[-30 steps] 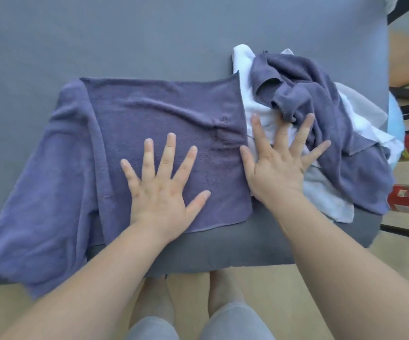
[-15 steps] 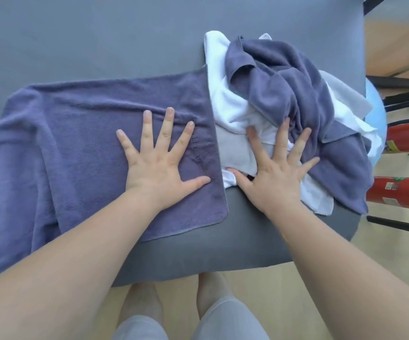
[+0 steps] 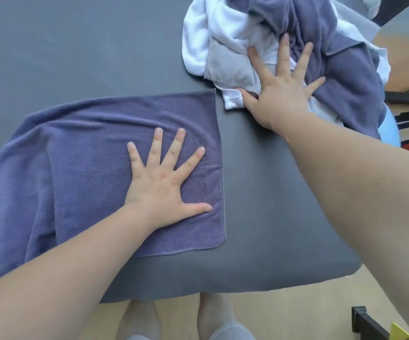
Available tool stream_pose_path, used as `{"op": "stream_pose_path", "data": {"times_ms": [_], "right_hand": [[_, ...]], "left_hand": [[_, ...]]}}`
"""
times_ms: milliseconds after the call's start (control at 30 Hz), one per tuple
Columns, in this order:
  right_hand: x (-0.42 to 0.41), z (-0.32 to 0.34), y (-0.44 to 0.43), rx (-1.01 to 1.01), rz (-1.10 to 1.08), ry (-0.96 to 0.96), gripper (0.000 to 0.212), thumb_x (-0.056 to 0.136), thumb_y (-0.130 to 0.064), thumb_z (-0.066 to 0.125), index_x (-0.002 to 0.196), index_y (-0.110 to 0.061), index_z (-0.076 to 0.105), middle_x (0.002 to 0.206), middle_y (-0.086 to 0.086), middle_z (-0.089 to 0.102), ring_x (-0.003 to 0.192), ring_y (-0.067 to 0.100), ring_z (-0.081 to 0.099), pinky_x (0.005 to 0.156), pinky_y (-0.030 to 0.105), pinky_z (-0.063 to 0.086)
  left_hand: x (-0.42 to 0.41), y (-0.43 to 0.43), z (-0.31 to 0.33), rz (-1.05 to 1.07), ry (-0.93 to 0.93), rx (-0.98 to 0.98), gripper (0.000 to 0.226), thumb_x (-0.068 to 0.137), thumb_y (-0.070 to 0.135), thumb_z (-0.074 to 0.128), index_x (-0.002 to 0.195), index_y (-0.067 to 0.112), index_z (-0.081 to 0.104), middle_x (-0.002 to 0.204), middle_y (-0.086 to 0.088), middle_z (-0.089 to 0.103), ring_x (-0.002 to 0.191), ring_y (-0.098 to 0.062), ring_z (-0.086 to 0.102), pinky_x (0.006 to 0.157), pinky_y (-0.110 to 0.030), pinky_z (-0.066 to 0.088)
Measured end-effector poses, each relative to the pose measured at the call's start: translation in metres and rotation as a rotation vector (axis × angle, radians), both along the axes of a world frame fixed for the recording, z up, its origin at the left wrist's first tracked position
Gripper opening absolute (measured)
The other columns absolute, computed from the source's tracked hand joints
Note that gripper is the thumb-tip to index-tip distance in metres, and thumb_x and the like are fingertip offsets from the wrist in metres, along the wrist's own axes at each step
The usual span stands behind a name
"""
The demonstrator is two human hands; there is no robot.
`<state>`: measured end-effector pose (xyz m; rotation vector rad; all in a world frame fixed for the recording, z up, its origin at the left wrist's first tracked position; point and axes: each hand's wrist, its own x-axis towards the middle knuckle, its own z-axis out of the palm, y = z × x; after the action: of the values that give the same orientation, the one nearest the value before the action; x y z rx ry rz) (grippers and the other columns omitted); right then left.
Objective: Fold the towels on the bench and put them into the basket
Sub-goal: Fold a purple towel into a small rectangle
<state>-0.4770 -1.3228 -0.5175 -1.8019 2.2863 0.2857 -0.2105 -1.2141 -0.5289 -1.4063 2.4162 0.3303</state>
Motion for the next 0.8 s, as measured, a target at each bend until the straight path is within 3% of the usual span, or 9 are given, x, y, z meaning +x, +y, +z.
{"op": "stream_pose_path", "data": {"times_ms": [133, 267, 367, 433, 567, 800], "right_hand": [[0.017, 0.009, 0.028, -0.088, -0.051, -0.072, 0.08, 0.088, -0.075, 0.035, 0.155, -0.051, -0.001, 0.167, 0.005, -0.018, 0.15, 0.044, -0.019, 0.111, 0.078, -0.002], [0.051, 0.017, 0.108, -0.37, -0.084, -0.288, 0.067, 0.095, -0.045, 0.051, 0.157, -0.034, 0.028, 0.167, 0.01, 0.012, 0.152, 0.04, 0.007, 0.12, 0.061, 0.009], [0.069, 0.012, 0.157, -0.335, -0.105, -0.473, 0.053, 0.098, -0.034, 0.055, 0.149, -0.028, 0.043, 0.139, 0.006, 0.047, 0.125, 0.029, 0.042, 0.108, 0.041, 0.035], [0.072, 0.007, 0.164, -0.305, -0.182, -0.541, 0.045, 0.098, -0.029, 0.057, 0.143, -0.029, 0.052, 0.117, 0.002, 0.056, 0.107, 0.025, 0.047, 0.095, 0.033, 0.04], [0.072, -0.005, 0.141, -0.314, -0.126, -0.461, 0.034, 0.096, -0.016, 0.051, 0.126, -0.019, 0.067, 0.105, 0.007, 0.063, 0.101, 0.032, 0.056, 0.089, 0.045, 0.047], [0.031, -0.016, 0.138, -0.359, -0.112, -0.288, 0.04, 0.097, -0.009, 0.047, 0.133, -0.012, 0.062, 0.107, 0.013, 0.061, 0.096, 0.039, 0.054, 0.082, 0.048, 0.048]], "left_hand": [[-0.007, 0.011, 0.002, -0.123, 0.041, 0.034, 0.112, 0.059, 0.104, 0.013, 0.149, 0.048, -0.024, 0.16, 0.0, -0.036, 0.144, -0.039, -0.034, 0.107, -0.077, -0.007], [-0.014, 0.027, 0.001, -0.087, 0.086, 0.042, 0.115, 0.06, 0.103, 0.018, 0.153, 0.046, -0.016, 0.161, -0.001, -0.033, 0.145, -0.038, -0.032, 0.107, -0.077, -0.007], [-0.025, 0.049, 0.0, -0.032, 0.121, 0.058, 0.116, 0.061, 0.102, 0.023, 0.156, 0.043, -0.009, 0.162, -0.002, -0.031, 0.146, -0.038, -0.03, 0.107, -0.077, -0.007], [-0.031, 0.062, -0.001, -0.011, 0.125, 0.071, 0.116, 0.062, 0.101, 0.024, 0.156, 0.042, -0.01, 0.162, -0.002, -0.031, 0.146, -0.038, -0.031, 0.108, -0.077, -0.007], [-0.036, 0.069, -0.002, 0.007, 0.107, 0.059, 0.116, 0.063, 0.101, 0.023, 0.156, 0.041, -0.011, 0.161, -0.003, -0.033, 0.146, -0.038, -0.031, 0.108, -0.077, -0.008], [-0.057, 0.066, 0.001, -0.025, 0.073, 0.085, 0.117, 0.063, 0.101, 0.019, 0.154, 0.039, -0.021, 0.157, -0.004, -0.04, 0.144, -0.039, -0.034, 0.106, -0.077, -0.009]]}}
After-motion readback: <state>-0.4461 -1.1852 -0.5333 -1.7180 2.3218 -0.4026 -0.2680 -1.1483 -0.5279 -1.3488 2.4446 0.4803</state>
